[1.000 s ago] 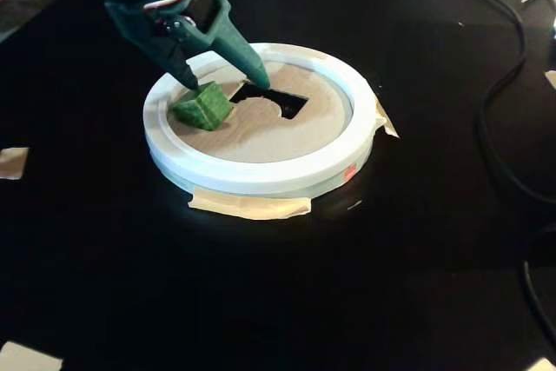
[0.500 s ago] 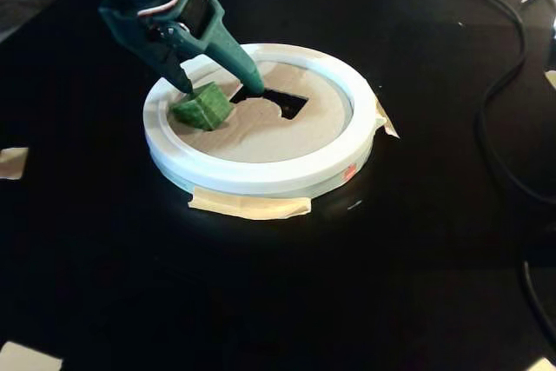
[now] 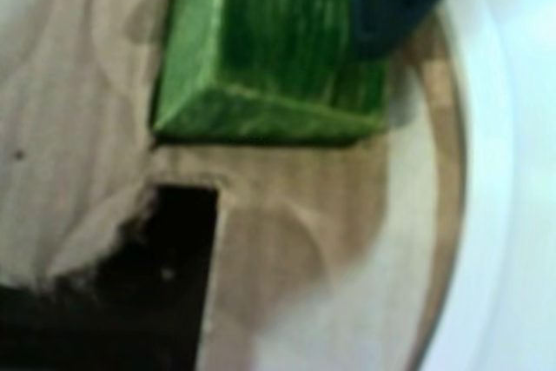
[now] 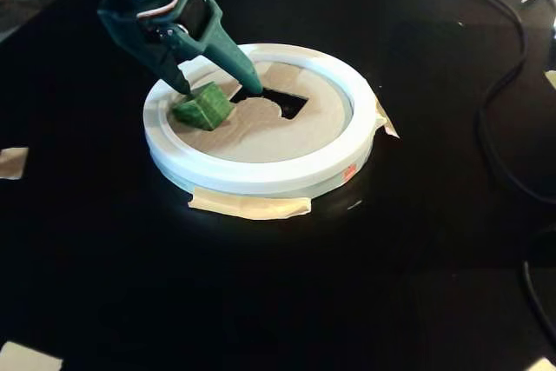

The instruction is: Pick up the square block and drop it in corresponding square shaped hole

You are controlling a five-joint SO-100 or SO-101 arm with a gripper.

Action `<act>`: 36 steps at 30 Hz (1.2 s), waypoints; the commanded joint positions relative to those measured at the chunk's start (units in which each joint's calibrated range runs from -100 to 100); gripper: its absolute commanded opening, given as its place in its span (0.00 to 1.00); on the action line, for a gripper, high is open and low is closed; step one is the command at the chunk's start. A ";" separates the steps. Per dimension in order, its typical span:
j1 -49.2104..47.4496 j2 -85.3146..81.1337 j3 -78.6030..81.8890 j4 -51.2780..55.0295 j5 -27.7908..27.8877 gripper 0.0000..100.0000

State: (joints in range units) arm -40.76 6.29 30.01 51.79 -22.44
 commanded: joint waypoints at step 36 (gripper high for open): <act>5.55 1.19 7.42 -13.11 -0.20 0.82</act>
State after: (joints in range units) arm -39.96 6.73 37.34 37.83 -22.54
